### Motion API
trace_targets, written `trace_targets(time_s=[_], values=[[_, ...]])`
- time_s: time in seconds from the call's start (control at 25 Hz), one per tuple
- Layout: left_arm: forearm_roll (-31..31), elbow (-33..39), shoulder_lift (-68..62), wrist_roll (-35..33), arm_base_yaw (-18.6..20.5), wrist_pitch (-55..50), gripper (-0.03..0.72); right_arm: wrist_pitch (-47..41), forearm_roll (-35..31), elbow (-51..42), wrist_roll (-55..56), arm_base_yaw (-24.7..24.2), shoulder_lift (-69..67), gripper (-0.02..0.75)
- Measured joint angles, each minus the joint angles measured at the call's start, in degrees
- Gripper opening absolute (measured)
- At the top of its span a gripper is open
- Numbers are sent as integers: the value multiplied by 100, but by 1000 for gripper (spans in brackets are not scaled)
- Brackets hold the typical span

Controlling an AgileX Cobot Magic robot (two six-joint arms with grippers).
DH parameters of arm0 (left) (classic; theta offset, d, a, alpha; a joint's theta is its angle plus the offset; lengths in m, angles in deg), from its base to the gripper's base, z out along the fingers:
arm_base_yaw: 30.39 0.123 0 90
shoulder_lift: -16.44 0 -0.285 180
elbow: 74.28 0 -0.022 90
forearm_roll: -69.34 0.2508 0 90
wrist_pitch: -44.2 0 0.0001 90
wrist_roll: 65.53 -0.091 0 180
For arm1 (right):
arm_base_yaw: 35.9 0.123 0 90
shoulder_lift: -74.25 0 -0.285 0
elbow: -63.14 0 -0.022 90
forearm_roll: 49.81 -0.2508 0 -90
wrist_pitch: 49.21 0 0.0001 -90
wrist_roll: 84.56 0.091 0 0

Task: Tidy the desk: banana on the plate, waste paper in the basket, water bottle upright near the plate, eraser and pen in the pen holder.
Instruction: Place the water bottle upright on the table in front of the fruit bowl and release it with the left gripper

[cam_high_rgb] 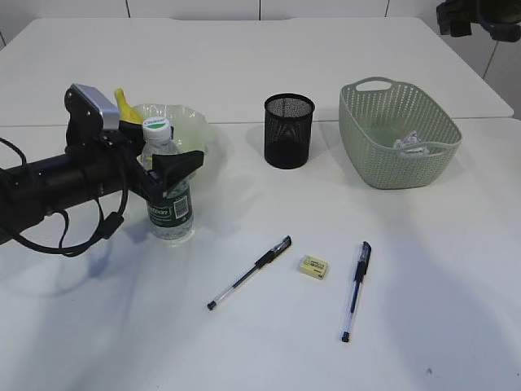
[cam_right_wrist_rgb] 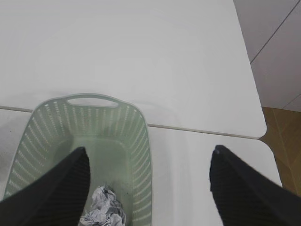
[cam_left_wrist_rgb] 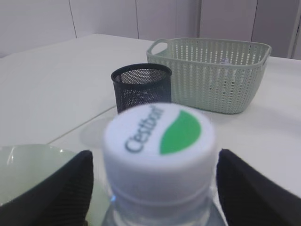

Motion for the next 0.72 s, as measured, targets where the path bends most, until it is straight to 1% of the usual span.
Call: trace_targets(time_s=[0.72], values=[[12, 0, 732, 97, 0, -685, 588, -57, 0, 0, 0, 0, 0, 587]])
